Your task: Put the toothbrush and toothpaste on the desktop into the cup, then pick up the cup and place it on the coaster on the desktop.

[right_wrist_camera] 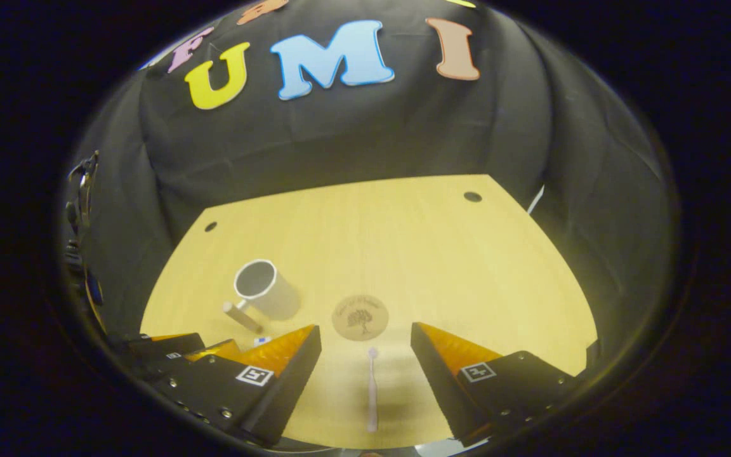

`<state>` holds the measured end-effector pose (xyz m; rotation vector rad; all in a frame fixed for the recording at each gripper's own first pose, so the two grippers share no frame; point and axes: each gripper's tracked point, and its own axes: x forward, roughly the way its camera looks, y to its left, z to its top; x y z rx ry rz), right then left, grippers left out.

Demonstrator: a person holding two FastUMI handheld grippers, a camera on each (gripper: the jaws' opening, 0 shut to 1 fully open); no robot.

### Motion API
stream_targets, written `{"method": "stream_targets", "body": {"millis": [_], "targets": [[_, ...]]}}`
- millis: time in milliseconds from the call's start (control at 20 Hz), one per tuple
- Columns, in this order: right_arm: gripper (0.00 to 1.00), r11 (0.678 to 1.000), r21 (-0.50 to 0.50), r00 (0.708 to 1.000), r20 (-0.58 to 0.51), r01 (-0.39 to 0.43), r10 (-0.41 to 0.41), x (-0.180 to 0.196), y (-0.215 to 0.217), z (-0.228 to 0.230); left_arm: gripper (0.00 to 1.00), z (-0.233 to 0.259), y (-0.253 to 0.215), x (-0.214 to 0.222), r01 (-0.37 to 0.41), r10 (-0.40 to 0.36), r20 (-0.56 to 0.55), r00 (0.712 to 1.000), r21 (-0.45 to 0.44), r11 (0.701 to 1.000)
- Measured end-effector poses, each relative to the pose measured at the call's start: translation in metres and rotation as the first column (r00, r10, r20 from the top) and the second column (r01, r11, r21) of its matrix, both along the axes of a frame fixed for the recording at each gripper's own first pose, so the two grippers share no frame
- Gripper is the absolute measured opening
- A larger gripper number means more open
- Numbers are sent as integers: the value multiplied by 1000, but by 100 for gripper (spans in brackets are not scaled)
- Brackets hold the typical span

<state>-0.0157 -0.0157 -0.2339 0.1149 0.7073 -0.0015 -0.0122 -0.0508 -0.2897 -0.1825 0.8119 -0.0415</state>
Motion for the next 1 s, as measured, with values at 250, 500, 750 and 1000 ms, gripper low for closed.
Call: {"method": "stream_targets", "body": {"millis": [250,500,750,1000], "targets": [[91,1000,24,982,-191,-2,7,-19,7,-66,100,-56,6,1,24,-20,-109,994,31,999],[91,1000,24,950,-311,-4,11,-29,9,-106,98,-95,10,2,13,-6,-206,979,33,999],[92,1000,30,921,-390,-2,13,-33,11,-129,94,-115,14,2,3,9,-278,961,43,999],[92,999,-7,891,-452,-39,31,-40,10,-143,94,-125,15,3,-3,29,-313,949,83,997]]}}
